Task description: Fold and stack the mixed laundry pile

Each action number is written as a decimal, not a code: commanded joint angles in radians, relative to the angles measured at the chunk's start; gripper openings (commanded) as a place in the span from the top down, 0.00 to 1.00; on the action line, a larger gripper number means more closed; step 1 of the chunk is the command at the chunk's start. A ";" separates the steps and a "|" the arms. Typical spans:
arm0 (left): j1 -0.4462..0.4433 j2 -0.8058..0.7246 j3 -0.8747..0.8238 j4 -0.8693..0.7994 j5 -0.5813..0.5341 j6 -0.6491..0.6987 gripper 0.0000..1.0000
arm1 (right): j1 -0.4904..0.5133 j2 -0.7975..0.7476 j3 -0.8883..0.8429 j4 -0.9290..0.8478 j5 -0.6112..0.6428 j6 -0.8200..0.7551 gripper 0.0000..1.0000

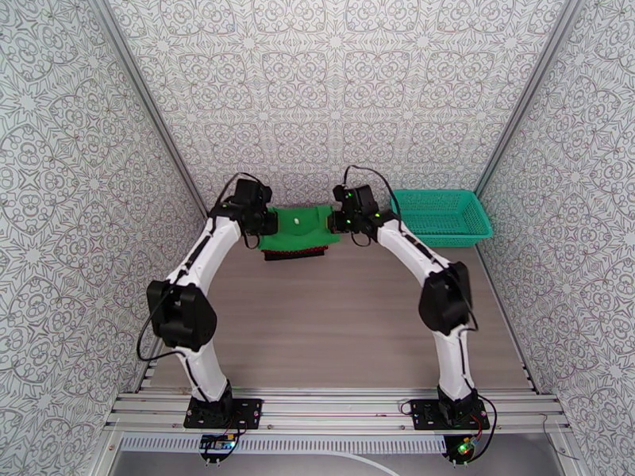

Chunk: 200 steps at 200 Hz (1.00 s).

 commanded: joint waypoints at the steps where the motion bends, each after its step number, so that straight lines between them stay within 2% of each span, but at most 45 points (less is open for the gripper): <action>1: 0.043 0.097 0.105 -0.052 -0.004 0.054 1.00 | 0.007 0.149 0.206 -0.061 -0.040 0.013 1.00; 41: 0.065 0.253 0.251 -0.047 -0.017 0.083 1.00 | 0.009 0.378 0.487 -0.029 -0.055 0.094 1.00; 117: 0.109 0.518 0.359 -0.008 -0.043 0.092 1.00 | 0.003 0.538 0.515 0.061 0.033 0.151 1.00; 132: 0.117 0.540 0.363 0.004 -0.037 0.087 0.83 | -0.001 0.554 0.516 0.072 0.045 0.163 0.94; 136: 0.120 0.544 0.364 0.007 -0.036 0.086 0.75 | 0.000 0.558 0.516 0.074 0.047 0.166 0.91; 146: 0.122 0.548 0.364 0.013 -0.029 0.088 0.70 | -0.002 0.561 0.514 0.079 0.052 0.169 0.82; 156: 0.125 0.547 0.362 0.018 -0.023 0.085 0.44 | -0.001 0.561 0.512 0.084 0.057 0.171 0.74; 163: 0.127 0.544 0.362 0.024 -0.022 0.085 0.33 | -0.002 0.558 0.509 0.088 0.058 0.171 0.69; 192: 0.127 0.528 0.369 0.043 -0.002 0.092 0.12 | -0.004 0.533 0.501 0.099 0.054 0.164 0.57; 200: 0.128 0.521 0.378 0.044 0.010 0.095 0.11 | -0.005 0.521 0.498 0.099 0.052 0.160 0.54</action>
